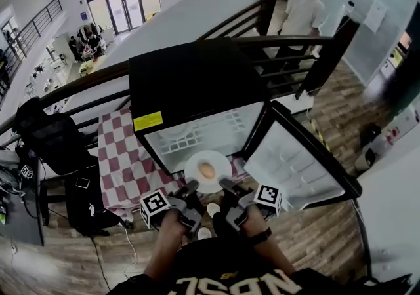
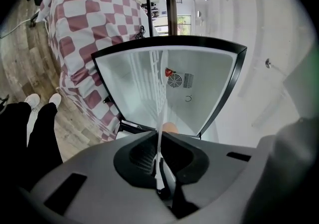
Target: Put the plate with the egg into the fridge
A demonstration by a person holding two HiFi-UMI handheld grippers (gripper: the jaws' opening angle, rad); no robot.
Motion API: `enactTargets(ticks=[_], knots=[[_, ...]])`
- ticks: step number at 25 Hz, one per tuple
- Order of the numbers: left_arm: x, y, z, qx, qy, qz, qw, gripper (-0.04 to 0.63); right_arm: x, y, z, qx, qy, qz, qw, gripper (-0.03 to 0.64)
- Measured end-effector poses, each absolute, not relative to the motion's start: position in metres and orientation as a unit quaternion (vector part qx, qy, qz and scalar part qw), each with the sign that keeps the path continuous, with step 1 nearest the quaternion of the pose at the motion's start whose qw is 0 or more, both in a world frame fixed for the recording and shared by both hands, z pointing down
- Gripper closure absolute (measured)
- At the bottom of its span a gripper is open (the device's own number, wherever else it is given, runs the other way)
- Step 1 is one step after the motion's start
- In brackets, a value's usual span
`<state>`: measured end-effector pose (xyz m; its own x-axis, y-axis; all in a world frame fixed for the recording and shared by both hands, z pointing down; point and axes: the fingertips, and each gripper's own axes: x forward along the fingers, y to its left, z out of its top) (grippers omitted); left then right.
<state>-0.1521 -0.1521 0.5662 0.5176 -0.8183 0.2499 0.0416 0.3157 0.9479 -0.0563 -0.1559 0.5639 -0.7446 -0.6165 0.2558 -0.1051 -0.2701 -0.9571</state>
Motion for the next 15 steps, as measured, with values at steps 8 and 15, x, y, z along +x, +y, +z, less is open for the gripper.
enactTargets(ticks=[8,15], knots=[[-0.141,-0.197,0.563,0.518,-0.391,-0.293,0.702,0.561,-0.045,-0.199,0.563,-0.319,0.587,-0.723,0.176,0.584],[-0.131,-0.225,0.58,0.511,-0.411,-0.294,0.696,0.564,-0.034,-0.228,0.572,-0.337,0.593,-0.712,0.166,0.584]])
